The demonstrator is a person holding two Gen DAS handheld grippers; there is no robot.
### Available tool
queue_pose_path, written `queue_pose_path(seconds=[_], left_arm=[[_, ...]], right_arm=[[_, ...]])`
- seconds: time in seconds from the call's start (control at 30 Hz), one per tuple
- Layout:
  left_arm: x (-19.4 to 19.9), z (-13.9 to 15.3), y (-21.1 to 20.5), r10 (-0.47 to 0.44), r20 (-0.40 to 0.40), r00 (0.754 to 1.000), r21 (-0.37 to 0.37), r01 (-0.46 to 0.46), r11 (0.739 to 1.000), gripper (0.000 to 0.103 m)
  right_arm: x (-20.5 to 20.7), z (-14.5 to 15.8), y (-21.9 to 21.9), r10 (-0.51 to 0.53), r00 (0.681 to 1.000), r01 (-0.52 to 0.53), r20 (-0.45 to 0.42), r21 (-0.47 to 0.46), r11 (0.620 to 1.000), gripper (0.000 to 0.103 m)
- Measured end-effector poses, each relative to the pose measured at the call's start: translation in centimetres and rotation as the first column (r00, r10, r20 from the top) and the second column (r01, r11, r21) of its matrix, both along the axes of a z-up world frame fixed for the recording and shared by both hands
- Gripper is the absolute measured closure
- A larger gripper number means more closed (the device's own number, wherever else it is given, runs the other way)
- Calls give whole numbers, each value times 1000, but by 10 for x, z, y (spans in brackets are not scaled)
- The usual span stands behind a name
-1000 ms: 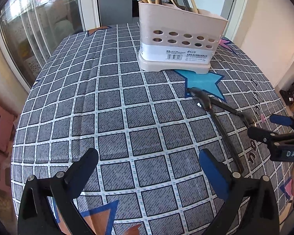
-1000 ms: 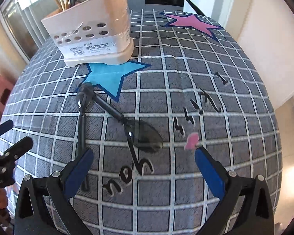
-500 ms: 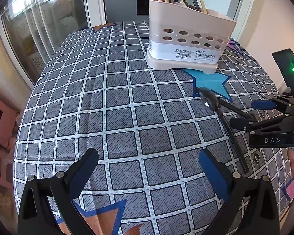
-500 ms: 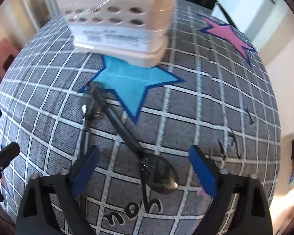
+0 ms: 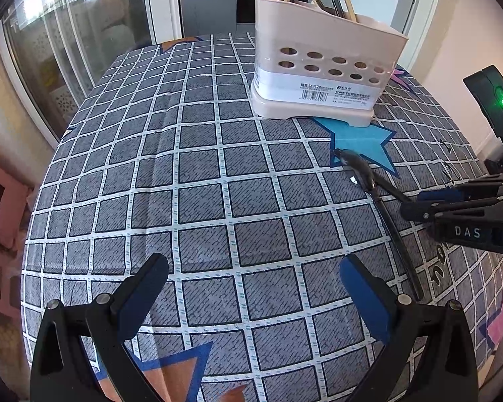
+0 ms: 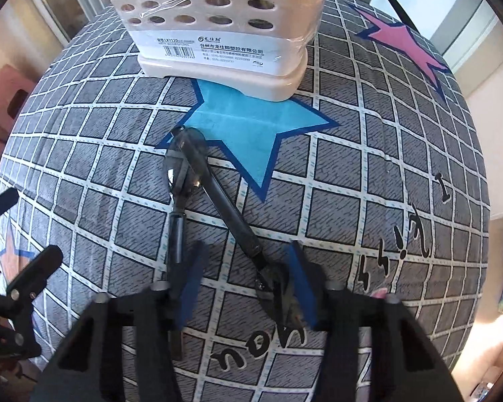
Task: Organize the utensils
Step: 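Lower the right gripper onto the black-handled spoon and close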
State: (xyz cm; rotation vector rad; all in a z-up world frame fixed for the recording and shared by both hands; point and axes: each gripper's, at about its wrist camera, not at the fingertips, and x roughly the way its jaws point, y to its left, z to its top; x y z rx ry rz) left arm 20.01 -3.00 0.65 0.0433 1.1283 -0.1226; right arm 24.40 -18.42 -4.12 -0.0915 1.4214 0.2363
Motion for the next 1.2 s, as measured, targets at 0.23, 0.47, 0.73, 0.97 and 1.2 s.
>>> queue_pose_path(seconds=[0.23,0.47,0.73,0.97,1.2], left_arm=[[0,4,8,16,5,1000,-25,-16,1000,0],[4,4,1,-22,-28,999,-84,20,996,0],[15,-2,-18,-34,-105,994,-96,24,995,0],[22,-11,-18,-13,-162,987,-97,-3,995,0],[40,-14,-47,-44,-219,975,-115,19,993,0]], right_arm=[[-6,3,-8,-111,992,114,-64,45,992,89],[-32,-2,-49,-305,933,334,-193,142,932,91],[-15,0,-34,-233,964,241,-126,56,969,53],[2,2,7,-145,985,143,-96,-34,989,87],[-16,16,-36,-229,972,234,-52,126,964,91]])
